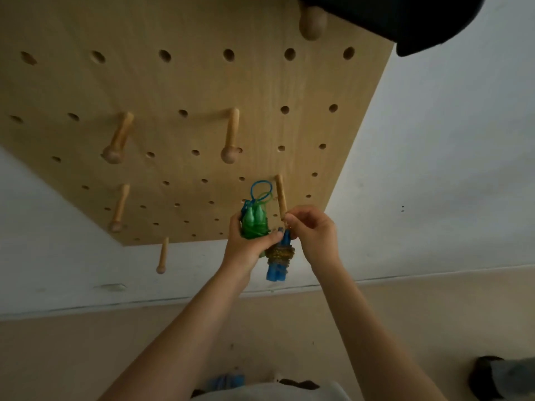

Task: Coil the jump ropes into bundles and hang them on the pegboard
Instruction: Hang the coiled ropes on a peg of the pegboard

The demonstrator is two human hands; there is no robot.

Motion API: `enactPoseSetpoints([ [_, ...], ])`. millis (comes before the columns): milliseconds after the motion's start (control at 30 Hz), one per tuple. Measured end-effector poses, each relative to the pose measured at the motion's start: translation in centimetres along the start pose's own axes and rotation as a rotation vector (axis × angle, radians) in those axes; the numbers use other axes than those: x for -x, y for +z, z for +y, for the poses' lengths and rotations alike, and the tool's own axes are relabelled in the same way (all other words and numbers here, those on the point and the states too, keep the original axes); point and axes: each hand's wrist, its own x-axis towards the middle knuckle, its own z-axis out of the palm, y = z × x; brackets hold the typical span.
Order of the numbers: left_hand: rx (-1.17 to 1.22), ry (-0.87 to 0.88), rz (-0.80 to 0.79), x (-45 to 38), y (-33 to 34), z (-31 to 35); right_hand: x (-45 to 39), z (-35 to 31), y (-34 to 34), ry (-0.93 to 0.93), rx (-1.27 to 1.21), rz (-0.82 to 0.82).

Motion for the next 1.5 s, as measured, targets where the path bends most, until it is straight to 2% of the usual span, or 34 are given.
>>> enactPoseSetpoints([
  [233, -0.020, 0.048, 0.118, -1.3, 0.2, 0.3, -1.4, 0.1, -0.4, -0.022, 0.058, -0.110],
  [500, -0.106, 0.113, 0.119, -2.6, 1.0, 1.0, -1.9, -0.2, -1.1, 0.157, -0.186, -0.197],
  [767, -0.057, 0.080, 0.094, -2.9, 0.9, 0.4, -1.8, 0.4, -2.2, 0.183, -0.187, -0.251],
  [1067, -0.047, 0.091, 0.079, -2.9, 0.5, 0.7, -2.5, 0.3, -2.2, 0.134, -0.026, -0.234],
  [1300, -0.029, 0.121, 0.100, -3.0, 1.3, 1.3, -2.6, 0.1, -1.4, 0.201, -0.180, -0.226],
  [1500, -0.009, 0.114, 0.081, -2.7, 1.0, 1.9, -3.8, -0.9, 0.1, 0.248, -0.121, -0.091],
])
